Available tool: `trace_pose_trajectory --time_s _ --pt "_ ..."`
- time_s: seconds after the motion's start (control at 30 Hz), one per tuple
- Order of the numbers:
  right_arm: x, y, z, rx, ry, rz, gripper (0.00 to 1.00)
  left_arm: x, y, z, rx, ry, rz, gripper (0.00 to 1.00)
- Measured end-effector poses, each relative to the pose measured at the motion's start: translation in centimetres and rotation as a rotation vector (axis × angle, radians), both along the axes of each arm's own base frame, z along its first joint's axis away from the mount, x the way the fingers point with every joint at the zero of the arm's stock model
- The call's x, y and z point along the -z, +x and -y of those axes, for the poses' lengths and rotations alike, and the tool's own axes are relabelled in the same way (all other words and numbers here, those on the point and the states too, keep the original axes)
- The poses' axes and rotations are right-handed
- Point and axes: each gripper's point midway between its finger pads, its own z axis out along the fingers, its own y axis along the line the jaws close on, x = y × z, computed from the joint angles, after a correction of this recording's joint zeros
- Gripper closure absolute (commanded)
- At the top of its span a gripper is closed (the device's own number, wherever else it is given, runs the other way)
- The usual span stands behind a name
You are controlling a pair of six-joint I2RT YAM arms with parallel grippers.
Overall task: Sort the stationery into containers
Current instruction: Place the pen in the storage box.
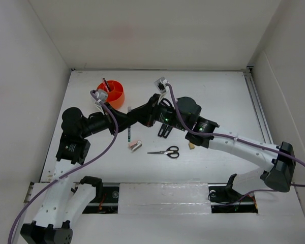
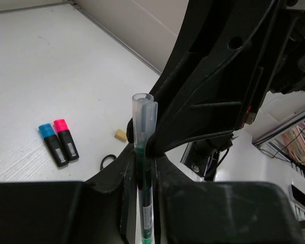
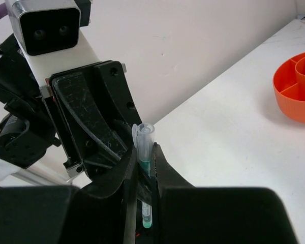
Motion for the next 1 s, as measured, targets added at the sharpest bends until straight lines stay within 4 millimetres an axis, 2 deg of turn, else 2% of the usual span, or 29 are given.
trace_pose_trajectory --time_s 0.07,0.13,0.17,0.2,0.23,0.27,0.3,0.37,0.5,0.6,0.7,0.77,0.87,1.0 --pt "0.0 0.1 0.0 0.003 -0.003 0.007 1.00 0.1 0.1 0.0 0.004 0.001 -0.002 1.00" --pt "0.1 0.1 0.1 0.004 -0.008 0.016 0.91 0.1 0.1 0.1 0.007 0.002 -0.005 1.00" --pt "0.1 0.2 0.1 0.006 -0.010 0.020 0.77 0.1 0.1 0.1 0.007 0.001 -0.004 1.00" --pt "0.1 0.2 0.1 0.007 -0.012 0.022 0.37 0.0 0.1 0.1 0.006 0.001 -0.002 1.00" --pt "0.2 0.3 0.2 0.014 -0.010 0.028 0.18 0.1 0.1 0.0 0.003 0.002 -0.004 1.00" --pt "0.2 0.4 0.4 0.019 -0.009 0.031 0.06 0.2 0.4 -0.1 -0.014 0.005 -0.013 1.00" --pt "0.2 0.2 0.7 0.022 -0.012 0.037 0.00 0.2 0.8 -0.3 -0.040 0.005 -0.013 1.00" --pt "0.0 -0.1 1.7 0.033 -0.010 0.052 0.00 0.3 1.4 -0.6 -0.079 0.005 -0.015 1.00" --pt "-2.1 -0.8 4.2 0.075 0.022 0.098 0.00 0.5 3.4 -1.3 -0.177 0.009 -0.027 1.00" --pt "-5.5 -1.7 8.2 0.139 0.093 0.154 0.00 0.8 5.9 -2.0 -0.277 0.019 -0.052 1.00" --pt "-8.0 -2.6 11.8 0.203 0.157 0.195 0.00 0.8 10.1 -3.6 -0.451 0.037 -0.076 1.00" --pt "-8.5 -3.2 13.6 0.227 0.180 0.210 0.00 0.4 14.0 -5.4 -0.606 0.061 -0.079 1.00" --pt "-7.9 -4.0 15.4 0.244 0.181 0.210 0.00 -1.1 20.1 -8.2 -0.820 0.111 -0.033 1.00" --pt "-5.1 -5.0 16.9 0.239 0.140 0.176 0.00 -1.8 25.9 -11.8 -1.026 0.170 0.070 1.00"
